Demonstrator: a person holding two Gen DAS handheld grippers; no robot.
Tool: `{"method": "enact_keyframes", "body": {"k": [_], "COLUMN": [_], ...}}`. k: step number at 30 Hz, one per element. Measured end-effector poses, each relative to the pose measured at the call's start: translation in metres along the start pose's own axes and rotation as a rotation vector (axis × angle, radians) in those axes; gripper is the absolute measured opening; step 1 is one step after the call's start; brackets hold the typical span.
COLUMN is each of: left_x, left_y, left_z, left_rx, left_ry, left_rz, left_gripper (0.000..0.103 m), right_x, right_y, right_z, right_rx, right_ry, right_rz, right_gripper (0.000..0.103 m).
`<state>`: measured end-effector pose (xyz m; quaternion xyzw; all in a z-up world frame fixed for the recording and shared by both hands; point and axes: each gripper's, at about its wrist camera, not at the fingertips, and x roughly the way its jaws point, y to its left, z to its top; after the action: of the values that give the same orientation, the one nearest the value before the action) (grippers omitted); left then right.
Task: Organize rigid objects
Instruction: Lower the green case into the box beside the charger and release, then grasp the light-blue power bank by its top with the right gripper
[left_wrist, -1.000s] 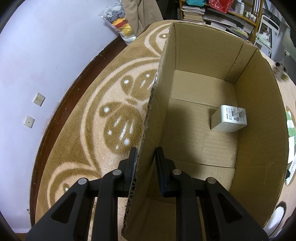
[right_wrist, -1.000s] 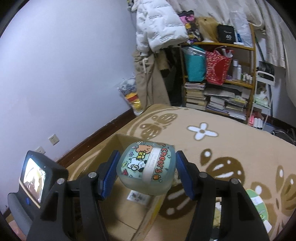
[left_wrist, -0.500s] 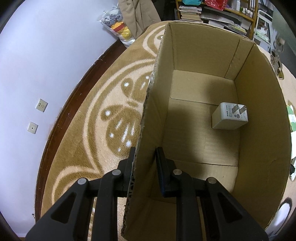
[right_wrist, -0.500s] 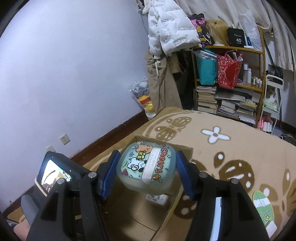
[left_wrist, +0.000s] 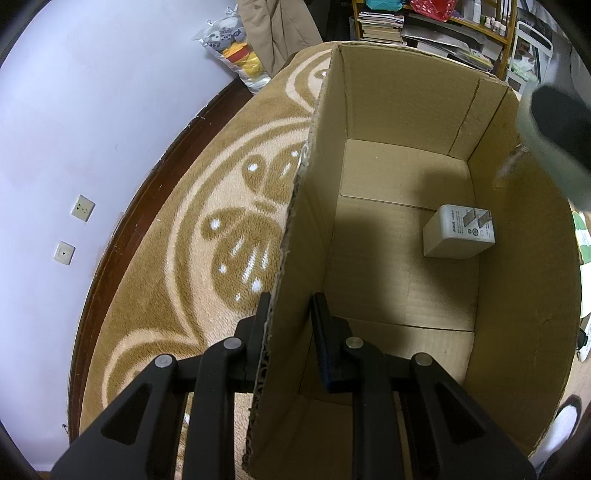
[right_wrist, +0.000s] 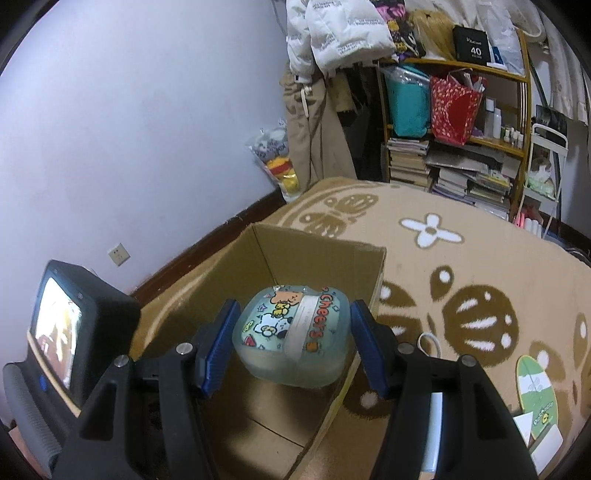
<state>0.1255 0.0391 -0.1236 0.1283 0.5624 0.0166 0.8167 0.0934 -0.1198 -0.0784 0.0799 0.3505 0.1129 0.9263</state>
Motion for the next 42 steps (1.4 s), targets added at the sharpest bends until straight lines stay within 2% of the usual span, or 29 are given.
{"method": "enact_keyframes", "body": {"k": [6,10,16,25,30,37,39,42], "left_x": [0.001,0.001,0.001,0.0,0.0,0.001,0.0,0.0], "left_y": [-0.001,0.0,-0.002,-0.002,-0.002,-0.002,-0.002,-0.002], "left_z": [-0.001,-0.002,-0.003,-0.002,-0.002,-0.002,-0.002,-0.002], "left_rx": [-0.002,-0.005,0.003,0.005,0.003,0.003,0.003,0.003], "left_ry": [0.001,0.001,-0.002,-0.001,0.0,0.0,0.001,0.0], "left_rz": [0.002,-0.005,0.007,0.009,0.008,0.008,0.008,0.007], "left_gripper": [0.02,0.019,0.019,0.019,0.019,0.019,0.019,0.019], "right_x": [-0.005,-0.013,-0.019,-0.008,-0.001,0.012,0.019,0.026], "right_y": [-0.001,-0.008,-0.032,-0.082,-0.105,-0.115,-0.117,-0.119], "right_z": [0.003,0.004,0.005,-0.005,-0.015,-0.027,-0.032,-0.038], "right_rx": [-0.01,0.004,0.03,0.109,0.161,0.191,0.203,0.212], "right_ry": [-0.019,-0.032,-0.036,0.025,0.066,0.121,0.147,0.184], "right_rz": [-0.022,-0.043,-0.109,-0.204,-0.218,-0.218,-0.213,-0.218], "right_gripper": [0.065,0.077,0.078,0.078,0.078,0.078,0.077,0.068]}}
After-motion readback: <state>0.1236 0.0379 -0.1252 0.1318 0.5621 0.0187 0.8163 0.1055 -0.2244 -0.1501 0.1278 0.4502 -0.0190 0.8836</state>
